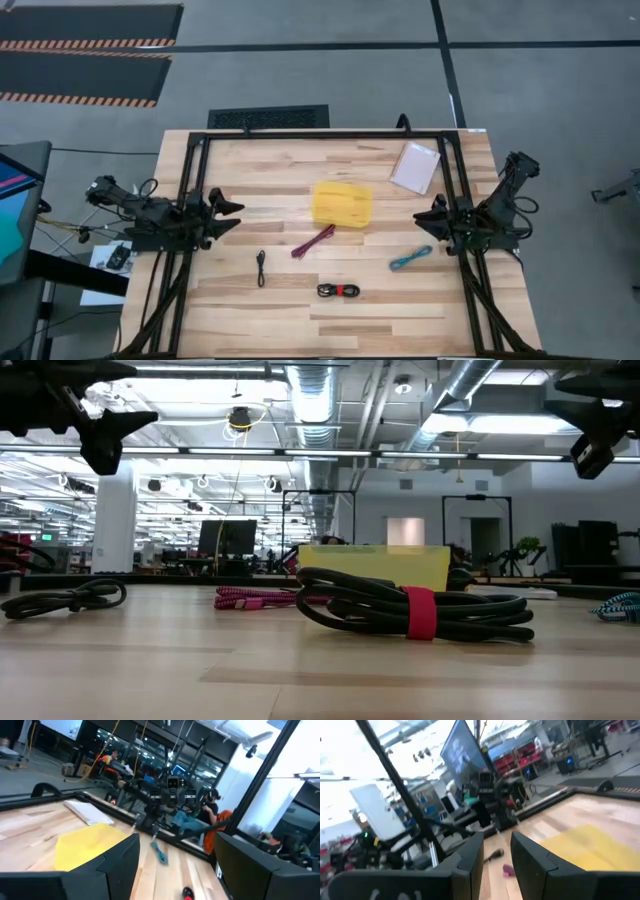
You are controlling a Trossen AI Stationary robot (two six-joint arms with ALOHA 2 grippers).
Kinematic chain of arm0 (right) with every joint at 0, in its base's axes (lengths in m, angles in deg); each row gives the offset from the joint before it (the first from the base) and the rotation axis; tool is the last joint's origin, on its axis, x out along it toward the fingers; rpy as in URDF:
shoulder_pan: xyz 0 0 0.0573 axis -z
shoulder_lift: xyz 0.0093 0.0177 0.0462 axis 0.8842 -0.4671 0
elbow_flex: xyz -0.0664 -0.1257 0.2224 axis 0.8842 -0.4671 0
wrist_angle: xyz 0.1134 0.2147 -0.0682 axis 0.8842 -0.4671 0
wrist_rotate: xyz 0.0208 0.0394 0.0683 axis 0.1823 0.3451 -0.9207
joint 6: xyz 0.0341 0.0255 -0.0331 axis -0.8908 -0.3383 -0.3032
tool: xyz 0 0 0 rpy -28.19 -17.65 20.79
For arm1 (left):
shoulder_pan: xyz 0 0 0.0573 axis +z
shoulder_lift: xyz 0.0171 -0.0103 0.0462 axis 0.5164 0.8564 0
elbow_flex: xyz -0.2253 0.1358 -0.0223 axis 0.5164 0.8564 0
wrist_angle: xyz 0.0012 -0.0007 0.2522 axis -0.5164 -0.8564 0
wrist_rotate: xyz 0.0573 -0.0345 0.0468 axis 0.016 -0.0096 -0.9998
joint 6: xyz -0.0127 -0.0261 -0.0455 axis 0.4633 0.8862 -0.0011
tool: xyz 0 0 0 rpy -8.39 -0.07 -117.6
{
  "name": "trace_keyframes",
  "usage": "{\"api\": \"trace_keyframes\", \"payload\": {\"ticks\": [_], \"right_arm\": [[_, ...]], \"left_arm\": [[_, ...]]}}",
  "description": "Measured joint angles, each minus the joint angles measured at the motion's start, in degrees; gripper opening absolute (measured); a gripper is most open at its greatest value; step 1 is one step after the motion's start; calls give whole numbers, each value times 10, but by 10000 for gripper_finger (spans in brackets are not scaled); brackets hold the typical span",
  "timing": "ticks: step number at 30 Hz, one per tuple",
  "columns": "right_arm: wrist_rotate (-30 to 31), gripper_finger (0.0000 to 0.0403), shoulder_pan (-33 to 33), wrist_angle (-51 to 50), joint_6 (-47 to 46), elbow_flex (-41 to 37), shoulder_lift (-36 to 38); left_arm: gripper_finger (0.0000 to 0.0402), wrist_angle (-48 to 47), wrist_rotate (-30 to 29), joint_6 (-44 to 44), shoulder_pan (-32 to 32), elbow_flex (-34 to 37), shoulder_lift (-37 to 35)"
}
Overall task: Pick and place USB-C Cables
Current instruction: Put the blue charger cable into the yellow bin
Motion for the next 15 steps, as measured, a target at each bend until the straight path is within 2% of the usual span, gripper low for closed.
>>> {"api": "trace_keyframes", "payload": {"ticks": [6, 10, 15], "right_arm": [[10, 123, 38, 55, 53, 0, 0], [16, 123, 73, 117, 102, 2, 0], [24, 123, 106, 122, 143, 44, -1]], "left_arm": [[242, -1, -24, 8, 0, 0, 0], [242, 37, -79, 16, 0, 0, 0], [242, 110, -74, 6, 0, -1, 0]]}}
